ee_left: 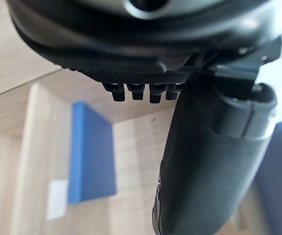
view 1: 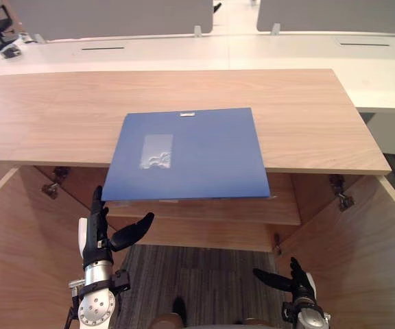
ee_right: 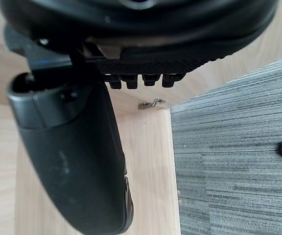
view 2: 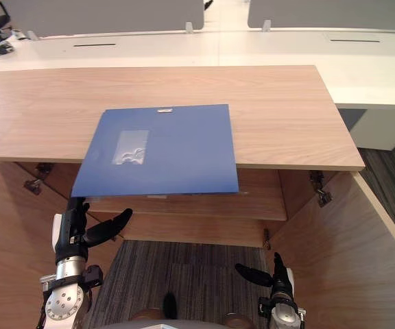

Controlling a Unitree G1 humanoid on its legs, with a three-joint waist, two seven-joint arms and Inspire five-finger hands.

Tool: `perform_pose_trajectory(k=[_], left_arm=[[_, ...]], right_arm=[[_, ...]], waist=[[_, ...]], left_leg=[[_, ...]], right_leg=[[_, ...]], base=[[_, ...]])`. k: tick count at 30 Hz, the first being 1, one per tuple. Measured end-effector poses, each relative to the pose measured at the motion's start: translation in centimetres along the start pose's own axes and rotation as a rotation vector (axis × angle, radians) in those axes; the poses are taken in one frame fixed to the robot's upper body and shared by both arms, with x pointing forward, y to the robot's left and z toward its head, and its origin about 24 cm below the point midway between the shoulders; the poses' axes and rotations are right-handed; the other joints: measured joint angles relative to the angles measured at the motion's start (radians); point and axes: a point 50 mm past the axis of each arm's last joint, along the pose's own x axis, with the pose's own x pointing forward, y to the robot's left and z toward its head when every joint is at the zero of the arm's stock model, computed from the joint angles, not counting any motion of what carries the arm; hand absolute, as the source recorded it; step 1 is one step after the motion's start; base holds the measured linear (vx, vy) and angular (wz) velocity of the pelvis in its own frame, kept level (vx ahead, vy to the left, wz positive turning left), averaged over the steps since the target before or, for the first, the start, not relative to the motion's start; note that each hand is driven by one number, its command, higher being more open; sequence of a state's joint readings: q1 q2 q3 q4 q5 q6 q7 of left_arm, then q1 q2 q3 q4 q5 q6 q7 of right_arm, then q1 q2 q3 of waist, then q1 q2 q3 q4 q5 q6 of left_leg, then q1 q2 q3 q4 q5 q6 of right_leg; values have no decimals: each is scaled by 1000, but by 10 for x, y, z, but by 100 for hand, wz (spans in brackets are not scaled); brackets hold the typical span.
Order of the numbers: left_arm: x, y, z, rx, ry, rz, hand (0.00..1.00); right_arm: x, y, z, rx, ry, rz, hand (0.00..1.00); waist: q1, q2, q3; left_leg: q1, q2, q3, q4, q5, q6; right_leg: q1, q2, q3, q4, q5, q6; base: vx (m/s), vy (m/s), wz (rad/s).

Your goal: Walk over to the cabinet, pick up the folder, carry it to the office cabinet, place the folder inside the office cabinet, then close the office cabinet door

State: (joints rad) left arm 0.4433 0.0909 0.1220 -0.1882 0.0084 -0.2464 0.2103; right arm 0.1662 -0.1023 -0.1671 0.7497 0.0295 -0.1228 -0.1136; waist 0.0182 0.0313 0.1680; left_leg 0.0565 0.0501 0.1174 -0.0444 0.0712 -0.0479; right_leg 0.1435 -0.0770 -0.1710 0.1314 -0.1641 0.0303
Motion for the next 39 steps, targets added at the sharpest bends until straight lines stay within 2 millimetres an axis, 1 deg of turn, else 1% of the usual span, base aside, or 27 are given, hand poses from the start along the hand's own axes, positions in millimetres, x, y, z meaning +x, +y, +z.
perform_pose_trajectory(k=[1, 2, 3, 4, 5, 6, 9, 10, 11, 13, 14, 15, 17, 19, 21, 24, 28, 29, 30, 34, 36, 39], left_arm=[[-2, 2, 6, 9, -27, 15, 100], [-3, 3, 12, 15, -53, 27, 100], [-4, 4, 15, 17, -68, 34, 100], [-7, 6, 23, 21, -104, 51, 100], [-8, 9, 32, 30, -143, 62, 100], [-8, 11, 36, 33, -162, 68, 100], [-8, 14, 60, 33, -281, 77, 100], [-8, 13, 68, 33, -324, 68, 100], [-8, 12, 71, 43, -341, 59, 100], [-4, 4, 78, 146, -406, -31, 100], [-3, 1, 79, 177, -424, -62, 100], [-1, -9, 83, 241, -471, -151, 100], [0, -19, 87, 324, -525, -235, 100], [3, -30, 91, 407, -593, -325, 100], [8, -37, 91, 487, -635, -391, 100], [12, -42, 87, 554, -646, -469, 100], [16, -48, 88, 608, -680, -541, 100], [17, -54, 91, 682, -736, -585, 100], [18, -54, 89, 736, -751, -592, 0], [21, -55, 85, 828, -764, -587, 0], [25, -56, 89, 891, -813, -528, 0], [31, -56, 96, 912, -840, -452, 0]], right_arm=[[0, -1, -1, -14, 2, -3, 100], [0, -4, -4, -36, 14, -4, 100], [0, -4, -6, -44, 23, -3, 100], [-2, -5, -12, -60, 46, 1, 100], [-2, -4, -16, -64, 64, 2, 100], [-3, -5, -16, -64, 65, 2, 100], [-2, -5, -16, -65, 62, -2, 100], [-2, -4, -14, -68, 58, -1, 100], [-1, -4, -14, -72, 56, 1, 100], [-1, -1, -12, -100, 48, 23, 100], [-1, 0, -13, -103, 49, 26, 100], [-2, 1, -14, -110, 52, 32, 100], [-2, 1, -16, -122, 63, 36, 100], [-2, 1, -17, -131, 64, 40, 100], [-3, -1, -18, -136, 68, 42, 100], [-3, -4, -22, -143, 82, 40, 100], [-3, -6, -22, -147, 85, 40, 100], [-6, -9, -28, -152, 102, 41, 100], [-8, -10, -30, -152, 107, 41, 100], [-8, -10, -31, -152, 110, 41, 100], [-8, -10, -31, -150, 112, 44, 100], [-8, -8, -31, -139, 112, 58, 100]], waist=[[3, 2, -5], [3, 11, -10], [3, 13, -12], [4, 14, -17], [6, 14, -19], [6, 14, -20], [0, 11, -23], [-1, 10, -25], [-1, 10, -26], [-4, 11, -28], [-6, 10, -28], [-9, 10, -28], [-12, 10, -30], [-26, 11, -31], [-40, 12, -39], [-59, 11, -53], [-62, 13, -58], [-66, 12, -63], [-66, 13, -70], [-66, 10, -85], [-63, 9, -88], [-64, 8, -91]], left_leg=[[-2, -8, -7, -10, 11, 2], [-2, -16, -21, -25, 20, 8], [0, -16, -27, -31, 20, 7], [6, -16, -33, -43, 31, 1], [5, -16, -40, -43, 39, 5], [3, -16, -45, -43, 41, 2], [-9, -18, -63, -41, 51, 4], [-12, -18, -65, -40, 51, 4], [-12, -18, -65, -40, 51, 4], [-12, -19, -64, -41, 50, 3], [-12, -18, -63, -41, 50, 3], [-11, -17, -57, -42, 51, 3], [-6, -17, -49, -42, 51, 3], [-3, -16, -39, -42, 50, 3], [-2, -12, -22, -42, 48, 1], [4, -5, -6, -43, 45, -1], [6, 9, 27, -44, 43, -3], [7, 12, 34, -48, 43, -3], [5, 12, 35, -48, 43, -3], [-2, 12, 36, -48, 43, -3], [-4, 12, 35, -49, 43, -3], [-5, 12, 37, -49, 43, -3]], right_leg=[[3, -4, 1, -13, -9, 9], [4, -8, -9, -15, -10, 10], [4, -8, -17, -15, -10, 11], [6, -7, -23, -16, -12, 12], [7, -7, -30, -16, -12, 12], [8, -6, -33, -16, -11, 12], [7, -7, -51, -16, -9, 14], [7, -6, -53, -17, -8, 15], [7, -6, -53, -17, -8, 15], [8, -4, -51, -18, -8, 15], [8, -3, -50, -18, -8, 15], [9, -2, -44, -18, -7, 14], [9, -1, -35, -17, -7, 14], [8, 0, -24, -16, -7, 14], [-2, 0, -5, -13, -5, 11], [-7, 3, 13, -12, -2, 6], [-23, 15, 48, -12, 7, 0], [-27, 18, 55, -12, 9, -1], [-32, 19, 57, -12, 9, -1], [-39, 19, 58, -13, 10, -1], [-40, 19, 58, -15, 12, -1], [-41, 19, 60, -16, 13, -1]], base=[[-114, -14, 23], [-136, -13, 28], [-107, 12, 29], [-88, -11, 22], [-78, -16, 18], [-72, -23, 19], [-37, -20, 17], [-7, -18, 7], [0, 0, 0], [0, 0, 0], [7, -24, -6], [7, -18, -9], [6, -15, -13], [-2, -11, -14], [-22, -3, -24], [-19, -12, -20], [-46, -16, -27], [-60, -40, -18], [-49, -32, -10], [0, 0, 0], [0, 0, 0], [0, 0, 0]])
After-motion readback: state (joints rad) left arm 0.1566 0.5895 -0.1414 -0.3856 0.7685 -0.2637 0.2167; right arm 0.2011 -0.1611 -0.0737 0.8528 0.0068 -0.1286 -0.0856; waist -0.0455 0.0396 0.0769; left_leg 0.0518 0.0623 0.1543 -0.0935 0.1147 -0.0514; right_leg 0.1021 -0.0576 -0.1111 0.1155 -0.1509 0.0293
